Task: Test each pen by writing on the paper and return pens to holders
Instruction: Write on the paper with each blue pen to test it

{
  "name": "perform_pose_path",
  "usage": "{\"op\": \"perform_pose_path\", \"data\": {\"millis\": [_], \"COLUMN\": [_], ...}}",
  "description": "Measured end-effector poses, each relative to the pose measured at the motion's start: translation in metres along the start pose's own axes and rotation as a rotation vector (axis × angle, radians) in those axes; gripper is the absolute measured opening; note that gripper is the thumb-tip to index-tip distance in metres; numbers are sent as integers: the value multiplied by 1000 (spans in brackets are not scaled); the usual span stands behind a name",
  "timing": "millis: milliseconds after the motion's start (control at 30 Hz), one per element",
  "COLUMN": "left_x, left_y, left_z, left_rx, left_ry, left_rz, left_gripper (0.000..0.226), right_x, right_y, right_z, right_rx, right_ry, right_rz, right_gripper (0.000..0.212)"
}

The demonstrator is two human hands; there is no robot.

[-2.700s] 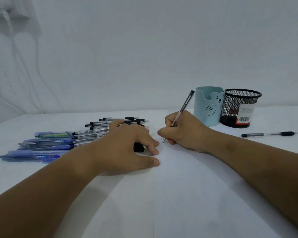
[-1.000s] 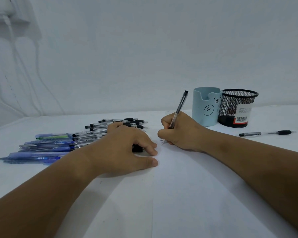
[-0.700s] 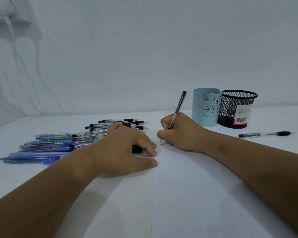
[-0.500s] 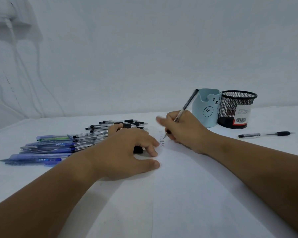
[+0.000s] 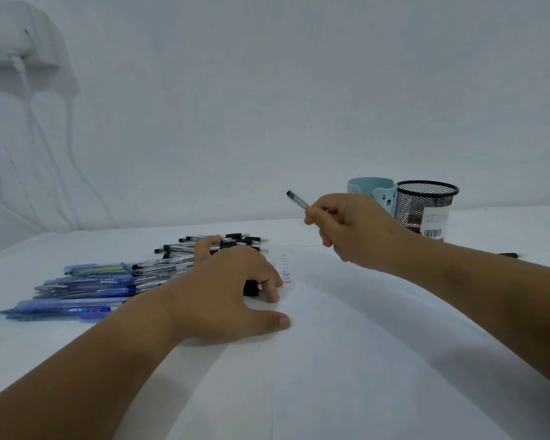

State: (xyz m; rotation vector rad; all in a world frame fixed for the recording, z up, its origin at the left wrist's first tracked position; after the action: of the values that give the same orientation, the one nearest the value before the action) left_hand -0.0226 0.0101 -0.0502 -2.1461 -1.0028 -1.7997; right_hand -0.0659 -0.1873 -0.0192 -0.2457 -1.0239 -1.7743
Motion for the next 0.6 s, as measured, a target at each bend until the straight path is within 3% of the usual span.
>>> {"op": "perform_pose_path", "data": {"millis": [133, 367, 533, 600], "left_x": [0, -2, -12, -16], "left_y": [0, -1, -2, -3], "left_z": [1, -10, -27, -28], "left_rx": [10, 6, -43, -44], "left_ry": [-8, -34, -20, 35], "left_rz": [6, -83, -53, -29], "left_gripper": [54, 52, 68, 64], "right_x": [-2, 5, 26, 40], "right_y": [-28, -32, -34, -30], "right_z": [-3, -7, -20, -27], "right_rx": [122, 194, 83, 15], "right_ry": [-74, -311, -404, -413], "right_rz": [12, 79, 250, 313], "right_gripper": [10, 9, 13, 12]}}
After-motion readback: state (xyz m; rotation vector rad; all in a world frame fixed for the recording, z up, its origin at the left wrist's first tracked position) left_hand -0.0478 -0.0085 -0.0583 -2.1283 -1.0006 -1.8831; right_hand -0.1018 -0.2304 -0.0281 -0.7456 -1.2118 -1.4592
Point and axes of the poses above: each hand's wrist, its own y-axis towards the middle knuckle, its own x-axis out of the back of the hand, z = x × y, the point moved 5 cm from there along y, towards the middle knuckle, and after that the axes turned 7 degrees about x, right-handed, at the moved point
